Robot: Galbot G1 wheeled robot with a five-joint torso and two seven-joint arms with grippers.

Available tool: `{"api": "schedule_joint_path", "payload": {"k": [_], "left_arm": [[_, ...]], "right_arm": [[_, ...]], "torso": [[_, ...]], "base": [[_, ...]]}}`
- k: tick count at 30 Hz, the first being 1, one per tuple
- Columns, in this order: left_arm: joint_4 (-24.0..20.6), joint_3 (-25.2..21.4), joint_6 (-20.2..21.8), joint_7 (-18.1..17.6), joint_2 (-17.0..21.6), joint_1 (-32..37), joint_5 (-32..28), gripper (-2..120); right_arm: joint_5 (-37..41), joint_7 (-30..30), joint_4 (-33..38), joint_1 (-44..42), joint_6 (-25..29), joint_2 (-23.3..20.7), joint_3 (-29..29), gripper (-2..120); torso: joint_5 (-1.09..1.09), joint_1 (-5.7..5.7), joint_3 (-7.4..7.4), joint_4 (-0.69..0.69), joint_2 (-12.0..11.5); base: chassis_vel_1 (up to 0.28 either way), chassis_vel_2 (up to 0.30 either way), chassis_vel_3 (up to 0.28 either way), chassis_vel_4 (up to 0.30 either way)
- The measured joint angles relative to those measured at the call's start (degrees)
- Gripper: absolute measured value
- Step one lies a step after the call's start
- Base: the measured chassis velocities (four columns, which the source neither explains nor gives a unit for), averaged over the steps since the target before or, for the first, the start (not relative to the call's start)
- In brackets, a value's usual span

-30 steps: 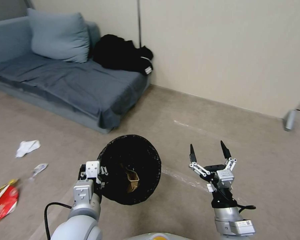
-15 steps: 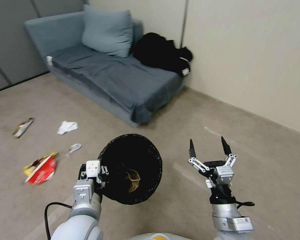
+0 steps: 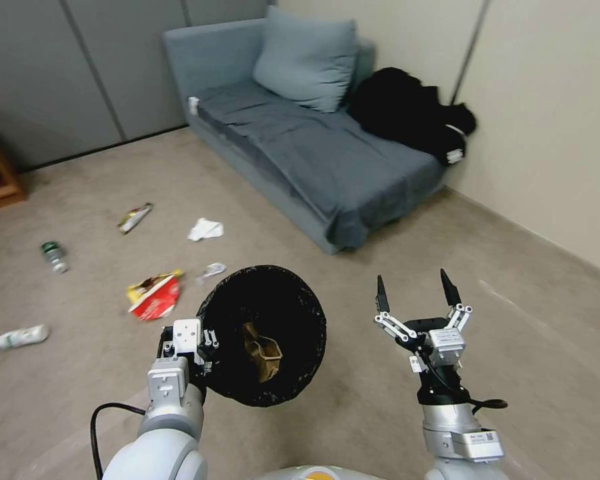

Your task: Pick up the trash bin, then pick up the garbage from the floor and place it into the trash bin.

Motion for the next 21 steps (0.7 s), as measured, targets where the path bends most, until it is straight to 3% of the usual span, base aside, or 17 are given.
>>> {"api": "schedule_joint_path", "payload": {"k": [21], "left_arm": [[-0.6,0.3,-0.1,-0.3,0.2,0.5,0.3,1]], "right_arm": [[-0.4,0.9,0.0,-0.5,-0.1,-0.1,-0.4,100]], "torso": [[0.00,0.00,0.00,0.01,0.0]], "base": [[0.125,0.121,0.131,0.129]]}}
